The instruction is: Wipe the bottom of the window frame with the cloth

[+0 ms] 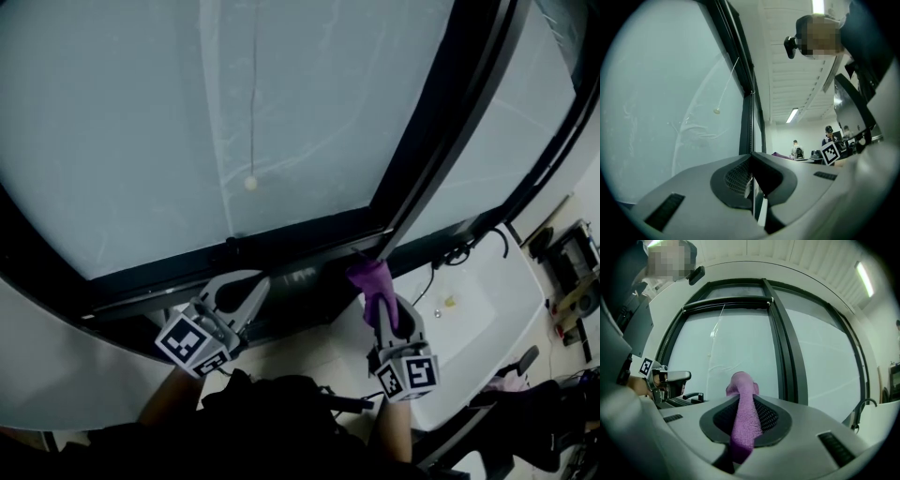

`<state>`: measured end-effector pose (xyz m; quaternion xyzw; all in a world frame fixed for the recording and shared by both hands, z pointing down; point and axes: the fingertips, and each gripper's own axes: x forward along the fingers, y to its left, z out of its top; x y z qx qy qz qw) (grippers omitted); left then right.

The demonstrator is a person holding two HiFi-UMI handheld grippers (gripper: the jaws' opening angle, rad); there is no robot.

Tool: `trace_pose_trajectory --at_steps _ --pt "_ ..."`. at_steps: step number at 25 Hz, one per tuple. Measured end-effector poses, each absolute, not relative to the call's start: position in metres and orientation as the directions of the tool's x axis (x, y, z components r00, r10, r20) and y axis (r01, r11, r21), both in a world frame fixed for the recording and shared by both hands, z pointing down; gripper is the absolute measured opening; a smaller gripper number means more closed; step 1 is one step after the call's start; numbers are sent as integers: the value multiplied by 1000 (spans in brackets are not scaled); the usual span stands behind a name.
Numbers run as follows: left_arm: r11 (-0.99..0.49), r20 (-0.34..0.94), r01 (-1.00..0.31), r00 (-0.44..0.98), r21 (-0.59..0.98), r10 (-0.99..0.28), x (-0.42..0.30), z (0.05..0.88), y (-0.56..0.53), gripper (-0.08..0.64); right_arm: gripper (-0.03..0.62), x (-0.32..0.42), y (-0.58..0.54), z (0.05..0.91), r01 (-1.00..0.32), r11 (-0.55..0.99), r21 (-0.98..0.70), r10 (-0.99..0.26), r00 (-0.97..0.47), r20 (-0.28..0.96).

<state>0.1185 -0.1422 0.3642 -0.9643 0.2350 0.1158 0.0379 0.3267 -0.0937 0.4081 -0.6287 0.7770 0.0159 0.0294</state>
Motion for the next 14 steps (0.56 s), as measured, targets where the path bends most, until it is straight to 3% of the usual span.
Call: trace_pose_trajectory --at_steps 8,14 --pt "-913 -247 -407 889 -36 -387 136 368 -112 0 61 323 -80 414 -970 244 -1 -968 -243 -58" --pt "-918 -284 -397 881 -12 -378 149 370 -88 0 61 347 -56 427 -971 223 -84 -974 -218 -58"
